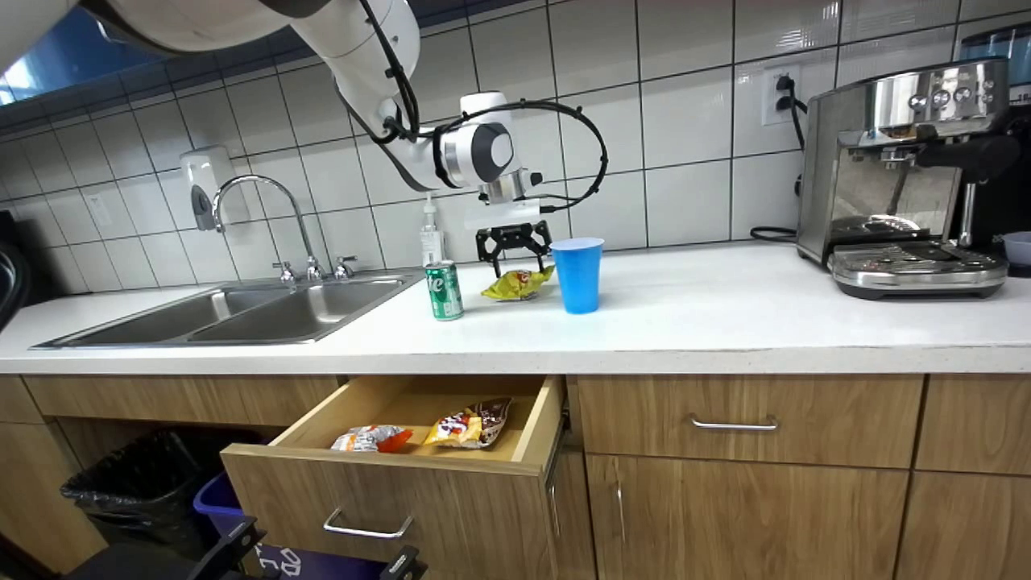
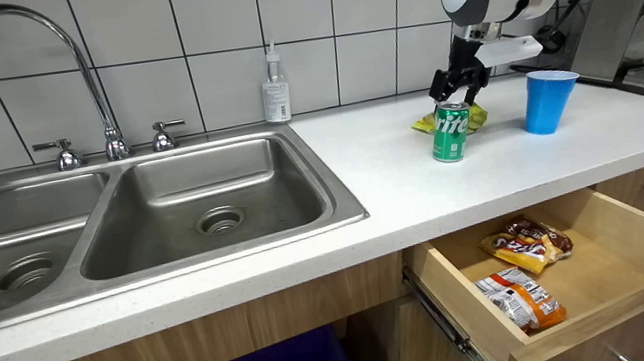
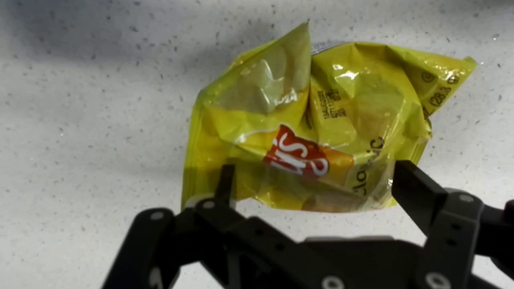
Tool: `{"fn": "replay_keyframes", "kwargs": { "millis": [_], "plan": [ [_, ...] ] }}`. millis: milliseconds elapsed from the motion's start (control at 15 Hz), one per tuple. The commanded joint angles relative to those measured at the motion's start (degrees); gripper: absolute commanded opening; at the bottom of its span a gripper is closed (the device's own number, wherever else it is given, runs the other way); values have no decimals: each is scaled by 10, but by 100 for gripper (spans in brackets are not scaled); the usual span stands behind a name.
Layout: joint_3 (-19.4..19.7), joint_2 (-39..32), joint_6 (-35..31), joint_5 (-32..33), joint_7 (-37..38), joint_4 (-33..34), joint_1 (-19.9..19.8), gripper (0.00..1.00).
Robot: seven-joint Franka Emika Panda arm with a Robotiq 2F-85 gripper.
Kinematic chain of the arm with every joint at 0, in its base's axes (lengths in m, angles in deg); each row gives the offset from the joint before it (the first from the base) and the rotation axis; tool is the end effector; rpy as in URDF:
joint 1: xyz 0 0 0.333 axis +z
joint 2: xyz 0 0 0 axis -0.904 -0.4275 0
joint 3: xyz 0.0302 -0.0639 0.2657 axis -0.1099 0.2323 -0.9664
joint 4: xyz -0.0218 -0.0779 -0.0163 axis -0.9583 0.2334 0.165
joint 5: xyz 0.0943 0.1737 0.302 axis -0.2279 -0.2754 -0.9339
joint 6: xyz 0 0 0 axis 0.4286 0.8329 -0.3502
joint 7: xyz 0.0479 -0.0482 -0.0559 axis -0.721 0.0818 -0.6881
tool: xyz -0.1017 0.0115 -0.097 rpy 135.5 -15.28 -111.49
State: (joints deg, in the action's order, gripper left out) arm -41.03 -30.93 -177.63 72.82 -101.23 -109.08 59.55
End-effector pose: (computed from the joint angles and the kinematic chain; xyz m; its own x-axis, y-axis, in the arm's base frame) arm 0.7096 -0.0525 0.2196 0.9403 0.2313 0.2497 0.2256 -0.9729 0.0514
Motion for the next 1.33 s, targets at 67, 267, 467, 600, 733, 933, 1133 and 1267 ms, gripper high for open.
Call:
{"fn": "replay_keyframes", "kwargs": {
  "millis": [67, 267, 467, 600, 733, 933, 1133, 1267],
  "plan": [
    [-16, 18, -4, 6, -25, -1, -14, 100],
    [-19, 5, -18, 4, -29, 14, -15, 100],
    [-24, -11, -35, 4, -33, 22, -15, 100],
    [-27, -20, -41, 4, -36, 26, -15, 100],
    [-23, -24, -45, 9, -30, 26, -11, 100],
    [-10, -20, -30, 19, -13, 20, -3, 100],
    [-6, -11, -22, 27, -15, 8, -4, 100],
    [-6, -6, -18, 30, -17, 2, -5, 100]
  ]
}}
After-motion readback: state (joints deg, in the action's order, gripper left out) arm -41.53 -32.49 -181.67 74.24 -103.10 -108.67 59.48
